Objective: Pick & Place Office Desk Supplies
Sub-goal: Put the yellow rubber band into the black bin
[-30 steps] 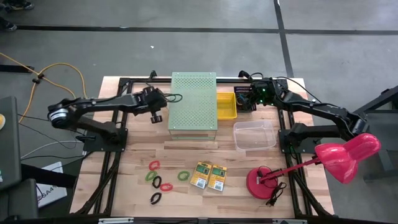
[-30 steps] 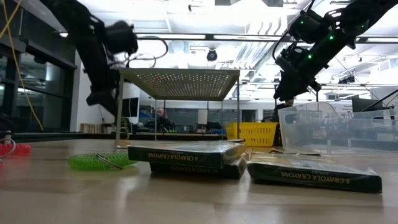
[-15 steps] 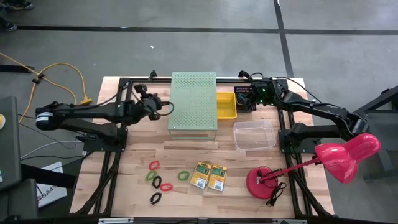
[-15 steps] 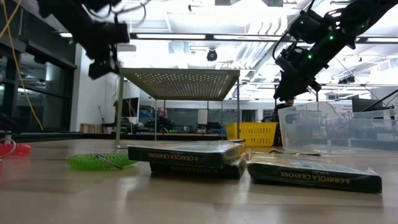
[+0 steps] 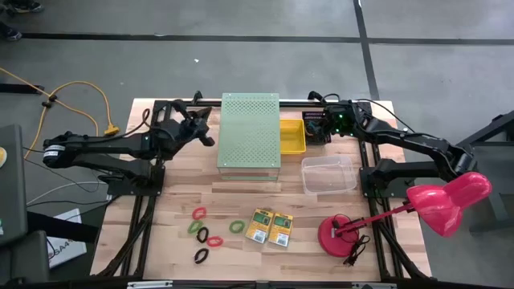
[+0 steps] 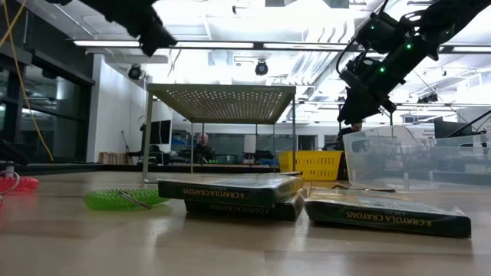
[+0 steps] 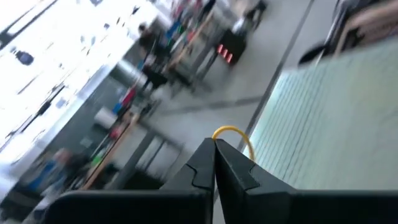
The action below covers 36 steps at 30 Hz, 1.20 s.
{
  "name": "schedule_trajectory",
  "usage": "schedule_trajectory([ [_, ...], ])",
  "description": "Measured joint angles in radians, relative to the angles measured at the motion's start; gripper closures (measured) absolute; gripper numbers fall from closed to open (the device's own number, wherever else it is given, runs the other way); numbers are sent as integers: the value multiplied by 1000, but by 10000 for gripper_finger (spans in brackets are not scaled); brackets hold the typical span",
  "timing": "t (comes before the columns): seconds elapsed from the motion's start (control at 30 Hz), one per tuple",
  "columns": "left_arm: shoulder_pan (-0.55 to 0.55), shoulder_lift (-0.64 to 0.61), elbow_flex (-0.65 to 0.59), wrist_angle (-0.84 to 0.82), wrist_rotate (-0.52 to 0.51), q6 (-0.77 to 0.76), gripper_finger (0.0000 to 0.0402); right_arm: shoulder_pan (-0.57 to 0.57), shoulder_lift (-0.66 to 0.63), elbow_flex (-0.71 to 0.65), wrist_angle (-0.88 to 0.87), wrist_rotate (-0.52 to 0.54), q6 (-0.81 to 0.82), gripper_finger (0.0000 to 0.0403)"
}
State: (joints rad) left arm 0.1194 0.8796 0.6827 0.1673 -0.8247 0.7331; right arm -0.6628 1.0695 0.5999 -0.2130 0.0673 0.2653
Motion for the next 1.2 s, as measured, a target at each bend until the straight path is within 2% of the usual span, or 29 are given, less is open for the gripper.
schedule_trajectory([
  [0.17, -1, 7, 0, 78, 149, -42, 402, 0, 0, 0, 17, 0, 0, 274],
  [0.37, -1, 59, 1, 167, 245, -78, 402, 17, 0, 0, 77, 1, -11, 274],
  [0.53, -3, 156, 1, 278, 295, -64, 402, 67, -2, 0, 146, 0, -59, 274],
  [0.73, -5, 283, 1, 460, 308, -22, 402, 133, -34, 0, 202, 0, -122, 274],
  [0.87, -5, 352, 2, 568, 392, -22, 402, 186, -70, 0, 234, 0, -157, 274],
  [1.0, -6, 408, 5, 668, 463, -25, 402, 247, -84, 0, 310, -63, -185, 274],
  [1.13, -5, 462, 43, 682, 473, -29, 402, 309, -61, 0, 424, -125, -218, 274],
  [1.2, -5, 489, 69, 680, 473, -27, 402, 341, -36, 0, 472, -123, -241, 274],
])
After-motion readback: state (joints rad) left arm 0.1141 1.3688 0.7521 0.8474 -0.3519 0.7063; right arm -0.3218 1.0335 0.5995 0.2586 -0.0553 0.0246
